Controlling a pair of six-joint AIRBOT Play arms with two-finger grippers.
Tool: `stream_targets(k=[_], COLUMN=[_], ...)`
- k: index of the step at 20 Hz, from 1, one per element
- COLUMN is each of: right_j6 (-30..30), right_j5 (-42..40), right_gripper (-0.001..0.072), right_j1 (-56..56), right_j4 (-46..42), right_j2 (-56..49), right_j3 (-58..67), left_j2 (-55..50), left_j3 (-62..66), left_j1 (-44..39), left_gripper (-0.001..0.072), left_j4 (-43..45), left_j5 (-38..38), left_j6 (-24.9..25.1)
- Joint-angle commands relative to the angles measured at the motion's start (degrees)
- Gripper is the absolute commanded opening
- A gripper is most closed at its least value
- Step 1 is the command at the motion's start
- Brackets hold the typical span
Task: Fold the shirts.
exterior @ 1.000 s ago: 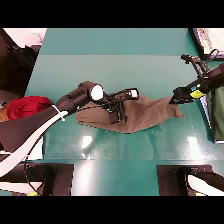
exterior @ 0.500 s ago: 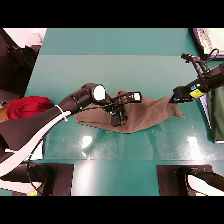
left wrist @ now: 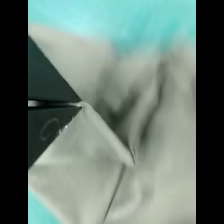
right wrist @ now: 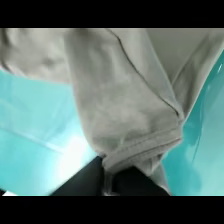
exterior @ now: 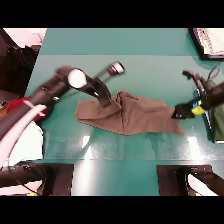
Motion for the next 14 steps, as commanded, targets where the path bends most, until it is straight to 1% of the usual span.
stream_targets(k=[1, 2, 4, 5, 6, 7, 9, 11, 12, 13, 14], right_j6=[0.66, 0.68, 0.68, 0.68, 0.66, 0.07, -2.95, -4.39, -5.31, -5.77, -6.93], right_j5=[-0.44, -0.66, -1.03, -1.03, -1.05, -1.16, -2.54, -5.16, -6.25, -7.69, -8.94], right_gripper=[0.0557, 0.0621, 0.062, 0.0572, 0.0549, 0.0549, 0.0549, 0.0542, 0.0466, 0.0437, 0.0437], right_j1=[-2.99, -4.76, -9.11, -12.04, -15.19, -18.62, -24.9, -28.65, -29.44, -29.49, -29.31], right_j4=[0.2, 0.52, 0.5, 0.5, 0.52, 1.92, 7.65, 10.99, 11.1, 11.13, 12.24], right_j2=[8.81, 11.02, 15.47, 17.38, 18.56, 19.12, 18.49, 15.19, 13.03, 10.51, 8.26], right_j3=[-13.2, -15.13, -16.63, -16.94, -17.42, -18.38, -20.59, -22.18, -22.69, -23.02, -23.02], left_j2=[8.31, 9.7, 11.5, 11.76, 11.74, 11.72, 11.74, 11.72, 11.69, 11.69, 11.67], left_j3=[0.2, 0.2, 0.2, 0.2, 0.2, 0.2, 0.2, 0.17, 0.17, 0.17, 0.17], left_j1=[7.26, 8.57, 10.36, 10.49, 10.47, 10.47, 10.47, 10.47, 10.47, 10.47, 10.47], left_gripper=[0.0026, 0.0025, 0.0026, 0.0026, 0.0025, 0.0026, 0.0026, 0.0026, 0.0026, 0.0026, 0.0026], left_j4=[2.64, 2.64, 2.62, 2.78, 2.58, 1.9, 0.66, 0.52, 0.44, 0.46, 0.46], left_j5=[-1.77, -2.34, -3.32, -3.69, -4.11, -4.42, -4.33, -4.7, -5.01, -5.6, -6.08], left_j6=[-6.84, -6.82, -6.82, -6.84, -6.84, -6.86, -6.86, -7.41, -8.24, -8.26, -8.22])
